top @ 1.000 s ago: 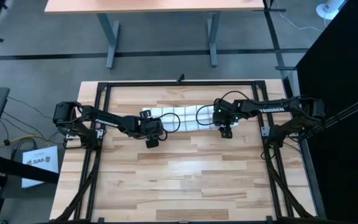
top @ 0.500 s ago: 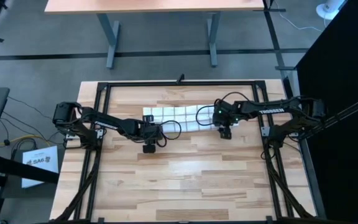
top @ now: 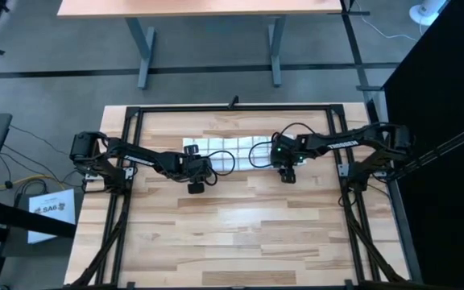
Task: Roll towel
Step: Roll the white checkered towel
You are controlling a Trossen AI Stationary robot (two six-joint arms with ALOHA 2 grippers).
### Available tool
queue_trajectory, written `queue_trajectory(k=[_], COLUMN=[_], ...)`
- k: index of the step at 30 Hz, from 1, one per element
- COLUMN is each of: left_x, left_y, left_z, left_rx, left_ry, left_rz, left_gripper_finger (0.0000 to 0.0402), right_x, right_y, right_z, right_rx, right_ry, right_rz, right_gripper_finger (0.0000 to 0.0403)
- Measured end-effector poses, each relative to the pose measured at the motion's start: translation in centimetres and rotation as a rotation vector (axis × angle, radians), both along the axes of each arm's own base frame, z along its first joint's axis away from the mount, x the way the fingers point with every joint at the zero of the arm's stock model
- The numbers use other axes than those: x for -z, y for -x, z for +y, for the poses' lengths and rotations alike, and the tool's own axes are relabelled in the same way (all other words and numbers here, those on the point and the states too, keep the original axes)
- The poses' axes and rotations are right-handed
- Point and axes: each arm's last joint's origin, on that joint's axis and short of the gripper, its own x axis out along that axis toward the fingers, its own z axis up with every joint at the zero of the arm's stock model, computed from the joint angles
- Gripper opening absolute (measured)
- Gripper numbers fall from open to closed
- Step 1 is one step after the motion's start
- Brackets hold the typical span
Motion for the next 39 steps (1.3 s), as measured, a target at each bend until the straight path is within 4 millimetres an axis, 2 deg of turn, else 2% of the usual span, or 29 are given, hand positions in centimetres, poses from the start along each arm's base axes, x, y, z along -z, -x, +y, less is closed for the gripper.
queue_trajectory(k=[3, 6, 11, 15, 18, 21, 25, 30, 39], left_x=[0.1, 1.0, 2.6, 2.8, 2.7, 2.7, 2.4, 0.9, -1.5], left_y=[0.0, -0.1, -0.6, -0.9, -1.1, -1.1, -0.8, 0.2, 1.2], left_z=[0.0, 0.1, 0.1, 0.1, 0.2, 0.2, 0.2, -0.6, -2.7], left_rx=[-0.002, -0.008, -0.008, -0.008, -0.005, -0.018, -0.062, -0.098, -0.036], left_ry=[0.0, -0.013, -0.031, -0.03, 0.002, 0.022, 0.052, 0.163, 0.483], left_rz=[0.003, 0.037, 0.083, 0.058, 0.05, 0.043, 0.029, 0.021, -0.025], left_gripper_finger=[0.0153, 0.0136, 0.0096, 0.0069, 0.0028, 0.0008, 0.0007, 0.0004, 0.0002], right_x=[-0.2, -0.1, 0.0, 0.0, 0.0, 0.0, 0.0, -0.1, -1.8], right_y=[-0.1, 0.1, 0.2, 0.2, 0.2, 0.2, 0.2, 0.2, 0.3], right_z=[-0.2, -0.1, -0.1, -0.1, -0.1, -0.1, 0.1, 1.4, 5.9], right_rx=[0.009, 0.026, 0.03, 0.031, 0.031, 0.054, 0.082, 0.102, 0.123], right_ry=[0.005, -0.006, -0.011, -0.012, -0.022, -0.033, -0.115, -0.243, -0.505], right_rz=[-0.02, -0.005, 0.008, 0.011, 0.01, 0.007, -0.011, -0.006, 0.002], right_gripper_finger=[0.0233, 0.0219, 0.0197, 0.019, 0.0174, 0.0122, 0.002, 0.0014, 0.0014])
